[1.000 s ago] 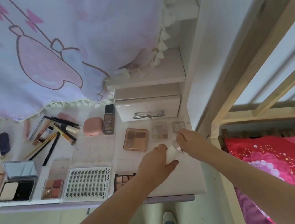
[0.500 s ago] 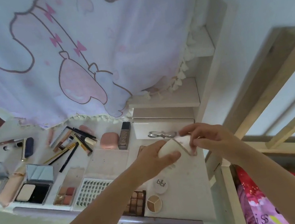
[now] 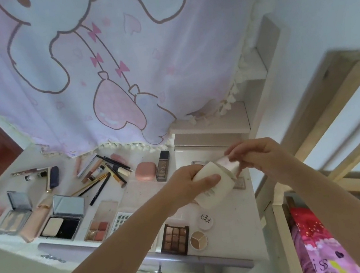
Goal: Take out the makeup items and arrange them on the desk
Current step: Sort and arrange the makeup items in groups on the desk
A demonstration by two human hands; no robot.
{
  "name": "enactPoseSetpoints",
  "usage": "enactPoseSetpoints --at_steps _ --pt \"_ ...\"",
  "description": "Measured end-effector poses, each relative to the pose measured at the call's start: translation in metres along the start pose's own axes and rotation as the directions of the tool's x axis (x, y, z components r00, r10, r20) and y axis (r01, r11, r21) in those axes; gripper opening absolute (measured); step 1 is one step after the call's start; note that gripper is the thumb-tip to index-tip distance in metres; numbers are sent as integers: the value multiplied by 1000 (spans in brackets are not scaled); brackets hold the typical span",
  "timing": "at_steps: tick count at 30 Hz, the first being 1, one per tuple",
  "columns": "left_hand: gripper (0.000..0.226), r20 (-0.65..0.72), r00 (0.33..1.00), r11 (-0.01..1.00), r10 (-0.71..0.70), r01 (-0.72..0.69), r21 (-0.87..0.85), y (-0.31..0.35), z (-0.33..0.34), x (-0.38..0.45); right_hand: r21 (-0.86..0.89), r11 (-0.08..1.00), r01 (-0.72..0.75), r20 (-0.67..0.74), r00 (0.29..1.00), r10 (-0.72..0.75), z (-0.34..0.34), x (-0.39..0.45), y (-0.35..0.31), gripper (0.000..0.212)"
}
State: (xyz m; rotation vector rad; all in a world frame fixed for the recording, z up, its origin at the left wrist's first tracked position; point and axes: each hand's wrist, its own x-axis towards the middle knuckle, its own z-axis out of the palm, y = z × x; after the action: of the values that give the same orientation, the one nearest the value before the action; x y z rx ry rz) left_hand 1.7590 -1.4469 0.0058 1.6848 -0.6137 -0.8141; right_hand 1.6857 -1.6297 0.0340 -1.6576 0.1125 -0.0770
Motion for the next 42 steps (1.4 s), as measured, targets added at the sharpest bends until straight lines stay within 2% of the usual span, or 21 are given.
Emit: enactPoseSetpoints --at_steps 3,4,6,8,11,13,15,20,23,27,30,31,34,37,40,42 --pt "11 -7 1000 998 16 -15 60 -3 -2 -10 -8 1000 -12 8 1000 12 8 -5 3 27" --pt "9 -7 1000 996 12 -11 87 -5 -1 -14 -19 999 -31 25 999 32 11 -8 6 23" --pt "13 -1 1000 990 -7 7 144 -10 0 -22 -36 995 -90 106 990 93 13 -13 12 28" --pt "12 4 1000 991 -17 16 131 -14 1 -29 -74 989 -125 175 975 136 15 -16 13 41" --pt "11 7 999 995 -42 41 91 -23 3 -39 -110 992 -57 180 981 76 20 -23 15 49" --pt "6 15 996 996 -86 86 -7 -29 6 -46 -107 993 -44 144 988 60 24 -27 21 59" --pt "5 5 994 992 -112 112 -66 -34 11 -50 -65 994 -83 127 988 91 25 -30 31 58" --pt "8 -24 978 978 -208 208 -25 -48 30 -42 51 977 -208 138 970 200 15 -31 59 48" --pt "13 -48 957 957 -286 288 30 -59 47 -26 -72 963 -259 205 941 268 0 -24 76 28" --pt "33 -92 914 915 -395 401 53 -82 75 5 -114 905 -410 201 883 425 -24 -12 116 29" --pt "41 -134 860 846 -492 509 157 -110 100 20 -194 859 -474 234 828 510 -38 -1 148 32" --pt "42 -140 842 834 -520 537 129 -120 108 23 -227 847 -480 248 813 527 -40 2 158 31" --pt "43 -181 785 805 -593 584 -108 -144 128 28 -398 817 -417 279 794 541 -43 14 187 25" --pt "33 -315 699 767 -642 596 -239 -162 141 31 -482 807 -340 338 778 530 -40 28 209 28" --pt "26 -448 589 740 -673 534 -409 -171 153 32 -563 793 -231 399 765 506 -36 39 222 31" --pt "21 -559 495 739 -665 543 -399 -172 158 30 -598 783 -170 431 755 494 -33 44 228 32"
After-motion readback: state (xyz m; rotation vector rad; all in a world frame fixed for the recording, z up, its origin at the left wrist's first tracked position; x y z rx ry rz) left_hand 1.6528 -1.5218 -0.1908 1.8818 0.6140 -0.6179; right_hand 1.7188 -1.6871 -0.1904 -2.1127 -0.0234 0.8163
